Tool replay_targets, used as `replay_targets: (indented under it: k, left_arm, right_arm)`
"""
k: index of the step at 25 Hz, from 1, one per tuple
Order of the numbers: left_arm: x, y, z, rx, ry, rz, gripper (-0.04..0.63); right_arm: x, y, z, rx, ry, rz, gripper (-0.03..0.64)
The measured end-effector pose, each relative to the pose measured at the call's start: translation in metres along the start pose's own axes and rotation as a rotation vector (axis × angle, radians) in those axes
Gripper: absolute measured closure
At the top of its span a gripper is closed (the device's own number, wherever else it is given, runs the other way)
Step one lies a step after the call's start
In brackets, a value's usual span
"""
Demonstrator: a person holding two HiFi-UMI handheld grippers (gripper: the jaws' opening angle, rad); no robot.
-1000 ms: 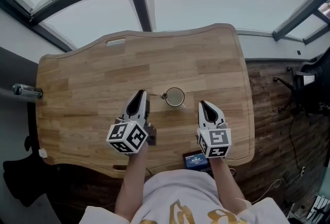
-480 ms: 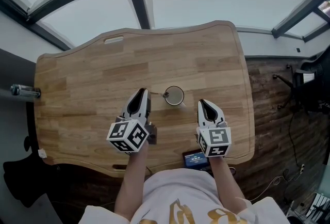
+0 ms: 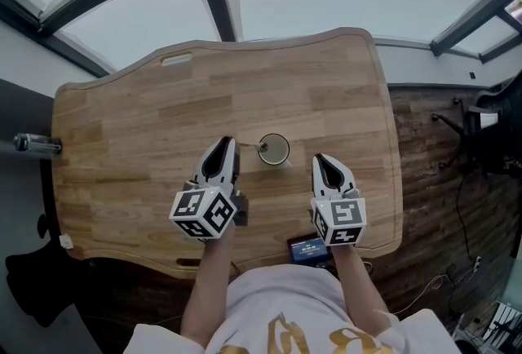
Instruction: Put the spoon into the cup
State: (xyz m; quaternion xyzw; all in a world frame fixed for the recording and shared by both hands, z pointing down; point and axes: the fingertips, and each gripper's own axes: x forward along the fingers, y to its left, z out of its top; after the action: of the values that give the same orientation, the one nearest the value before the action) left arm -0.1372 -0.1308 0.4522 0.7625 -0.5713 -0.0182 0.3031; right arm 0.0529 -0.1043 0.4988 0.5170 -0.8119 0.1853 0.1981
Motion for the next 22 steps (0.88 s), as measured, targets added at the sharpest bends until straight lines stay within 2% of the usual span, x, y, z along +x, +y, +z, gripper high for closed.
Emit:
replay_targets:
  k: [22]
  left_arm:
    - [0.013, -0.001, -0.017, 0.006, 0.043, 0.005, 0.540]
  right_arm:
    - [0.007, -0.011, -0.008, 0.022, 0.018, 0.005, 0.584]
